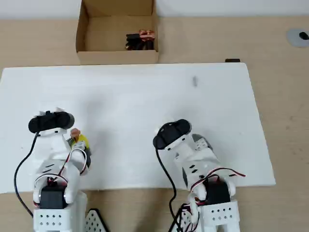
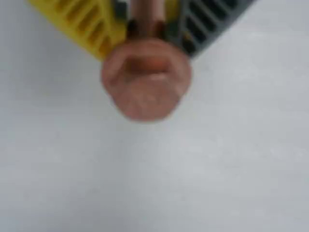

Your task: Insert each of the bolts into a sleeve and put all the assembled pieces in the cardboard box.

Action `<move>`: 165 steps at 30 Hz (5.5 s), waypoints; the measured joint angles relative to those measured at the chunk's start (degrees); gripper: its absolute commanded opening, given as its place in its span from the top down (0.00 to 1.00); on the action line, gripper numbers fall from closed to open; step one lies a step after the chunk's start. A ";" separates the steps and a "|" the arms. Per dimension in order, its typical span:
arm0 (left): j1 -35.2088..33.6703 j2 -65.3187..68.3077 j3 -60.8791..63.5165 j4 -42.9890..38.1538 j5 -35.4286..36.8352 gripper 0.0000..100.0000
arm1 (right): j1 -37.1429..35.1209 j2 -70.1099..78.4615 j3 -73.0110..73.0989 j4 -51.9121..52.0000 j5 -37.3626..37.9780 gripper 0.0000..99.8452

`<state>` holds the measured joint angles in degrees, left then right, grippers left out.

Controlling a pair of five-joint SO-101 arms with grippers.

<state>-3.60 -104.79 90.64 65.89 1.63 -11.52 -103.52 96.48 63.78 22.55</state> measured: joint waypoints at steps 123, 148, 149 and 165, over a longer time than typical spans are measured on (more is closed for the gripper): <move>0.00 0.44 2.55 1.05 0.09 0.99 | 0.00 -0.09 0.00 0.00 0.00 0.83; 0.00 0.44 2.55 1.05 0.09 0.99 | 0.00 -0.09 0.00 0.00 0.00 0.83; 0.00 0.44 2.55 1.05 0.09 0.99 | 0.00 -0.09 0.00 0.00 0.00 0.83; 0.00 0.44 2.55 1.05 0.09 0.99 | 0.00 -0.09 -0.18 0.70 5.36 0.83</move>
<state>-3.60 -104.35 93.19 66.95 1.71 -11.52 -103.60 96.31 64.48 27.91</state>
